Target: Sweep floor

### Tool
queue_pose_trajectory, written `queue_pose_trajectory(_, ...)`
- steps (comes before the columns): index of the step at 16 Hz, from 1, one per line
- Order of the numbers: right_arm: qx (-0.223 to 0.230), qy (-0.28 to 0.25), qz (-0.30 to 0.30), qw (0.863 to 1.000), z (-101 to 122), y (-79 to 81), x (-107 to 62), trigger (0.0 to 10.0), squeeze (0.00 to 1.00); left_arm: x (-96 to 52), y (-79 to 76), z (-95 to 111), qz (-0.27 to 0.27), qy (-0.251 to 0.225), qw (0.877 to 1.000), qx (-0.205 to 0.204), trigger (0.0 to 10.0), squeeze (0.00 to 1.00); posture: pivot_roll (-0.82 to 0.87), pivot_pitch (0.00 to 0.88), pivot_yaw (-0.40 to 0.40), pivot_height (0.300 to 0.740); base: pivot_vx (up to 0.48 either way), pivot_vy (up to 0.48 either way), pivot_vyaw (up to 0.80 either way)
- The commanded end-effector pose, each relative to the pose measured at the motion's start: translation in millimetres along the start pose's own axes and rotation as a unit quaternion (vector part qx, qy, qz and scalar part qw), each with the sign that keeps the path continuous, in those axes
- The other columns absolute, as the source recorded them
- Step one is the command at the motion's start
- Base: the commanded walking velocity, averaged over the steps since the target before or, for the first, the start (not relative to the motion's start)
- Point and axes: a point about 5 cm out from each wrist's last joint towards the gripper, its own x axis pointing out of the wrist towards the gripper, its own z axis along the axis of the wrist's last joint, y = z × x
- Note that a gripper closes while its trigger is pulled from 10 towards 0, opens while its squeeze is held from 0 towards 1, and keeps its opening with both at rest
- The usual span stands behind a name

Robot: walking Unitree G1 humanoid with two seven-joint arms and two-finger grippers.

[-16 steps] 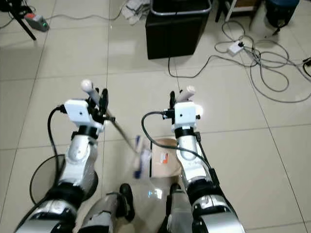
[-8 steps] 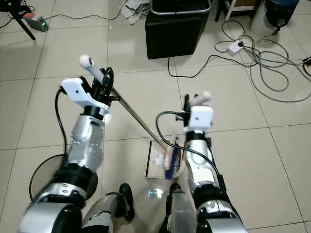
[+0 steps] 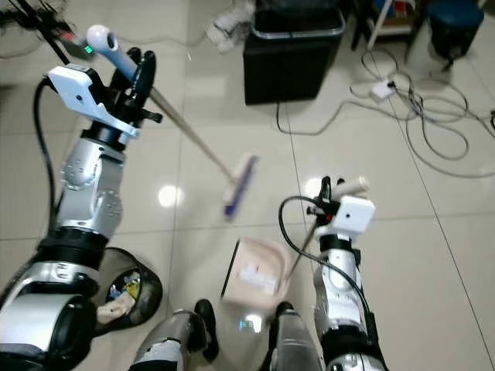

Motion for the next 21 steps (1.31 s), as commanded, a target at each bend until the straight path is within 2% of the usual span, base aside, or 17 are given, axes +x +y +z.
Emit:
queue_pose_trajectory(1,0.017,-0.024,-0.013,0.999,11,-3.6,0.5,10.0,0.0,-10.7,6.3,-18,0.018,0.062,0.998,0.013,10.0,0.0,-0.07,0.108,0.085,0.74,0.0,0.0,0.0)
queue_pose_trajectory(2,0.018,-0.035,-0.022,0.999,21,-9.0,0.1,10.0,0.0,-26.2,11.3,-35,0.033,0.122,0.991,0.034,10.0,0.0,-0.08,0.098,0.089,0.74,0.0,0.0,0.0)
queue_pose_trajectory(4,0.007,-0.043,-0.032,0.999,35,-14.7,6.0,10.0,0.0,-43.9,13.0,-49,0.038,0.16,0.986,0.034,10.0,0.0,-0.1,0.077,0.097,0.74,0.0,0.0,0.0)
queue_pose_trajectory(5,0.001,-0.059,-0.039,0.997,53,-19.8,13.0,10.0,0.0,-57.6,12.2,-58,0.042,0.187,0.981,0.027,10.0,0.0,-0.11,0.068,0.098,0.74,0.0,0.0,0.0)
queue_pose_trajectory(6,-0.005,-0.068,-0.041,0.997,63,-22.2,16.9,10.0,0.0,-64.6,11.6,-62,0.046,0.197,0.979,0.023,10.0,0.0,-0.11,0.062,0.098,0.74,0.0,0.0,0.0)
queue_pose_trajectory(7,-0.007,-0.085,-0.038,0.996,89,-24.0,29.3,10.0,0.0,-80.3,12.9,-67,0.071,0.216,0.974,0.015,10.0,0.0,-0.12,0.048,0.1,0.74,0.0,0.0,0.0)
queue_pose_trajectory(8,0.005,-0.099,-0.031,0.995,107,-21.5,38.6,10.0,0.0,-91.2,14.7,-69,0.095,0.225,0.97,0.013,10.0,0.0,-0.13,0.039,0.1,0.74,0.0,0.0,0.8)
queue_pose_trajectory(11,0.04,-0.113,-0.015,0.993,134,-10.7,52.2,10.0,0.0,-108.5,14.3,-71,0.11,0.239,0.964,0.024,10.0,0.0,-0.12,0.024,0.093,0.74,0.0,0.0,0.8)
queue_pose_trajectory(12,0.051,-0.114,-0.011,0.992,141,-7.8,55.4,10.0,0.0,-113.5,13.1,-71,0.106,0.244,0.964,0.024,10.0,0.0,-0.12,0.021,0.092,0.74,0.0,0.0,0.8)
queue_pose_trajectory(14,0.083,-0.118,0.002,0.99,168,1.4,65.5,10.0,0.0,-135.9,3.1,-68,0.061,0.265,0.962,0.018,10.0,0.0,-0.1,0.011,0.079,0.74,0.0,0.0,0.8)
queue_pose_trajectory(15,0.09,-0.116,0.009,0.989,174,3.6,68.8,10.0,0.0,-144.9,-2.0,-69,0.039,0.283,0.958,0.015,10.0,0.0,-0.1,0.008,0.072,0.74,0.0,0.0,0.8)
queue_pose_trajectory(18,0.096,-0.107,0.017,0.989,178,4.5,73.9,10.0,0.0,-159.4,-10.5,-73,0.012,0.318,0.948,0.006,10.0,0.0,-0.09,0.007,0.06,0.74,0.0,0.0,0.8)
queue_pose_trajectory(21,0.108,-0.093,0.021,0.99,182,5.4,77.6,10.0,0.0,-160.4,-13.1,-65,0.019,0.319,0.947,0.007,10.0,0.0,-0.08,0.004,0.058,0.74,0.0,0.0,0.8)
